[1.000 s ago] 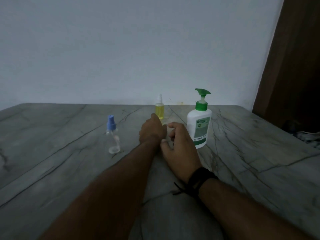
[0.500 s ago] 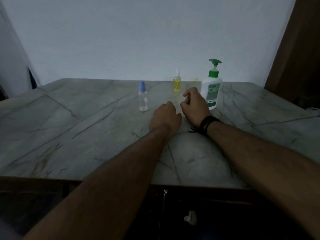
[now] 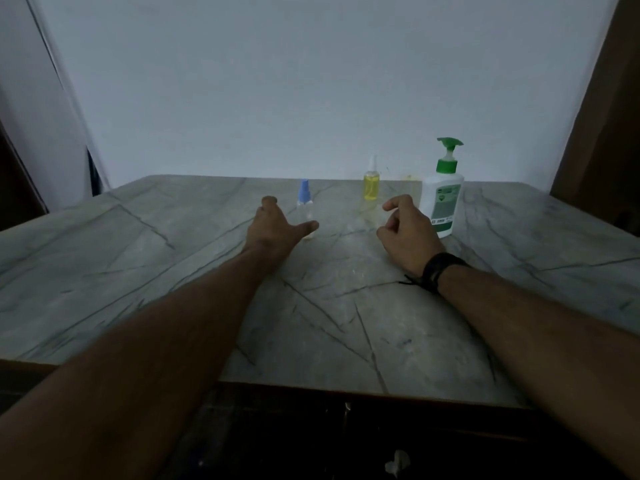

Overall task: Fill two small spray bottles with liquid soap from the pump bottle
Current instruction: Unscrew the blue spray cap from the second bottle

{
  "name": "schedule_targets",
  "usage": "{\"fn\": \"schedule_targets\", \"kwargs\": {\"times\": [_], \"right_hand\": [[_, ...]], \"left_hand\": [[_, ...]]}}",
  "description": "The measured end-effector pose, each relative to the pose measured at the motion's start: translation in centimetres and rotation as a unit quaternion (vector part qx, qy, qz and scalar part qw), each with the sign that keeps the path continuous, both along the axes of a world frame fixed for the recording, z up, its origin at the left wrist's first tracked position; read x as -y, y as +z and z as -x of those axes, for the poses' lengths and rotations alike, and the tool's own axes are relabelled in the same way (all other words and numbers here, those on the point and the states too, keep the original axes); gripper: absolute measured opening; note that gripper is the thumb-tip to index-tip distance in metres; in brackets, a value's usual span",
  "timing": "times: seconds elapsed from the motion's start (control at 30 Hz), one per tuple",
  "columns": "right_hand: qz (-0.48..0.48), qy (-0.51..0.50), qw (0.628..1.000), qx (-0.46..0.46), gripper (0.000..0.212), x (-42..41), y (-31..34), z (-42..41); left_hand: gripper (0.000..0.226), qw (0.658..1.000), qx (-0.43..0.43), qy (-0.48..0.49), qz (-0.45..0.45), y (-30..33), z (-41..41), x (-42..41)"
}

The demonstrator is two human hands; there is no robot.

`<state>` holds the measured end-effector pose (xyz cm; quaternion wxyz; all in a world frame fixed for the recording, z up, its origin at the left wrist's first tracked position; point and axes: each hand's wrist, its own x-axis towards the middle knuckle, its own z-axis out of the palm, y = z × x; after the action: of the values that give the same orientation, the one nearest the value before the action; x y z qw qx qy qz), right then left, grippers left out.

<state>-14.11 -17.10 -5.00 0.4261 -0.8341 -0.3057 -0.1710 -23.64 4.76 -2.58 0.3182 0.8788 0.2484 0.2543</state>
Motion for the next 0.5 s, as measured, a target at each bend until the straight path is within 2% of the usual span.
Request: {"fn": "schedule_targets", "kwargs": {"times": [0.03, 0.17, 0.33, 0.4, 0.5], "right_hand": [[0.004, 0.000, 1.000, 0.001, 0.032, 0.0, 0.0, -0.1], [0.023, 0.015, 1.000, -0.005, 0.045, -0.1, -0.2, -0.4], [0.065, 0.042, 0.996, -0.032, 0.081, -1.0, 0.1, -1.0], [0.071, 0.049, 0.996, -0.034, 0.083, -1.4, 0.2, -1.3], [0.052, 0.051, 0.997, -0.030, 0.069, -1.5, 0.3, -1.4]], "left_hand": [[0.094, 1.000, 0.006, -0.007, -0.003, 0.1, -0.7, 0.0], [0.055, 0.998, 0.025, -0.056, -0.022, 0.2, -3.5, 1.3], [0.047, 0.984, 0.059, -0.166, -0.008, -0.6, -5.9, 4.9], [0.044, 0.978, 0.070, -0.193, -0.018, -1.0, -6.5, 5.8], [0.037, 0.974, 0.081, -0.209, -0.022, -1.3, -6.7, 6.3]]}}
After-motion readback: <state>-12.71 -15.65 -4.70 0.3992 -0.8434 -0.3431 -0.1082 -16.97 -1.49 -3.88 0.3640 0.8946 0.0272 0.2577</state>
